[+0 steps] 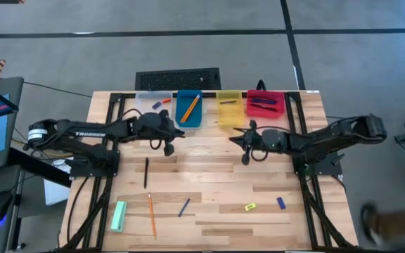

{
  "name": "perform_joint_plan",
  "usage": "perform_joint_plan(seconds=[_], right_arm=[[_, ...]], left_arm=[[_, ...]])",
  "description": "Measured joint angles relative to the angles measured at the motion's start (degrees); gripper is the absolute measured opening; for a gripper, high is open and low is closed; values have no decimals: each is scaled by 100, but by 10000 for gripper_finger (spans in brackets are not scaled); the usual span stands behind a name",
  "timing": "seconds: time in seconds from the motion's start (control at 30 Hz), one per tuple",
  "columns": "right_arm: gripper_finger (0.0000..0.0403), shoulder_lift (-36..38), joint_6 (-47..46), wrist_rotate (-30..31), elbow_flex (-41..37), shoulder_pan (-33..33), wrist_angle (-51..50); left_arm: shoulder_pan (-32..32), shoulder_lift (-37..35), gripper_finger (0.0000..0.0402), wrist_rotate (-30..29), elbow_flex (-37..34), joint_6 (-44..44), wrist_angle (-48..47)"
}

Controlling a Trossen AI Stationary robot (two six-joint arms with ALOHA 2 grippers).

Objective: Sort crayons/erasers/pens/pencils in bins
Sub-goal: Put the black pen into the red bin

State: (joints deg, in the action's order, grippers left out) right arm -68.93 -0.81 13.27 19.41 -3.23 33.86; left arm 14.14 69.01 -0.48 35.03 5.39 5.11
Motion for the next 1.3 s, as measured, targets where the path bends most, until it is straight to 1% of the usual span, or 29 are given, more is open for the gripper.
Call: perform_joint_plan(seconds=[0.07, 0.2, 0.27, 0.33, 0.43, 0.57, 0.77, 0.9, 1.13, 1.3], right_arm=[[3, -42, -177, 268, -70, 271, 85], [6, -78, -227, 902, -135, 700, 146], [5, -76, -224, 1180, -149, 858, 153], [3, -78, -190, 1308, -154, 957, 140], [3, -78, -171, 1356, -154, 996, 131], [7, -78, -36, 1373, -154, 991, 85], [3, -78, 93, 1373, -154, 991, 16], [5, -78, 163, 1371, -154, 961, -18], [3, -78, 193, 1371, -154, 941, -21], [5, -78, 198, 1369, -154, 904, -39]], left_arm=[[-141, 0, 0, -254, 297, -304, -838], [-465, 0, 0, -791, 941, -1258, -2674], [-648, 0, 0, -938, 1228, -1826, -3597], [-823, 0, 0, -984, 1451, -2490, -4375], [-1070, -2, 1, -987, 1605, -3562, -5178], [-1433, -2, 17, -987, 1628, -4696, -5843], [-1920, -2, 63, -989, 1626, -6288, -6616], [-2068, -2, 94, -921, 1386, -6839, -6775], [-2008, 0, 145, -535, 518, -7203, -5874], [-2001, 0, 157, -581, 46, -7504, -5519]])
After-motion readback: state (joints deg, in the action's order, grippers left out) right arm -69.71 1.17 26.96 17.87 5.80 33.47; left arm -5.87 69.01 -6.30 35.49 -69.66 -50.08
